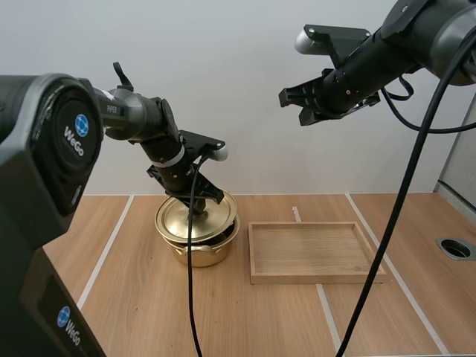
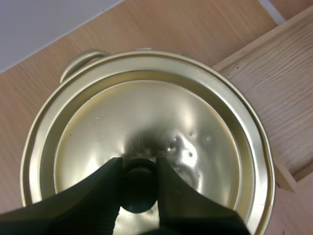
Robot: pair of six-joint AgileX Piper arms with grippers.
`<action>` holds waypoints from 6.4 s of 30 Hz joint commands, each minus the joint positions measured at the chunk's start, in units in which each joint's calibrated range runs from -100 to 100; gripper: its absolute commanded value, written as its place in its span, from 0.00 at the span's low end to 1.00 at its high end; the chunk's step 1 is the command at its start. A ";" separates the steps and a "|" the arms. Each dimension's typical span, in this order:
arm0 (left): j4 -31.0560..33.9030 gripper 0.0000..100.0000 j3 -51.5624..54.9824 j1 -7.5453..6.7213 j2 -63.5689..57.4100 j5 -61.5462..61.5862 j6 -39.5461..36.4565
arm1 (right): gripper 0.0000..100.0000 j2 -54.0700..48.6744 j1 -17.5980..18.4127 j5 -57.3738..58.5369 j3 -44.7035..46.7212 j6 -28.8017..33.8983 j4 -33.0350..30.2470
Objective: Open the pot, put the grape inside, and close it
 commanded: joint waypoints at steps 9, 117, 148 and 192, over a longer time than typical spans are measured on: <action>0.20 0.00 -0.65 -0.20 2.01 -1.34 -0.92 | 0.00 -0.81 -0.13 0.34 -0.01 -0.01 0.60; 13.93 0.01 -32.57 -3.26 -21.23 19.36 -10.44 | 0.00 -0.69 -0.13 2.94 -0.01 -0.32 1.82; 29.85 0.01 7.49 -3.12 -51.41 -14.48 -44.05 | 0.00 -21.66 -0.13 -25.21 29.46 1.85 1.61; 61.49 0.01 47.18 -2.91 -80.36 -23.24 -69.80 | 0.00 -36.30 -0.13 -30.64 53.93 -11.59 9.05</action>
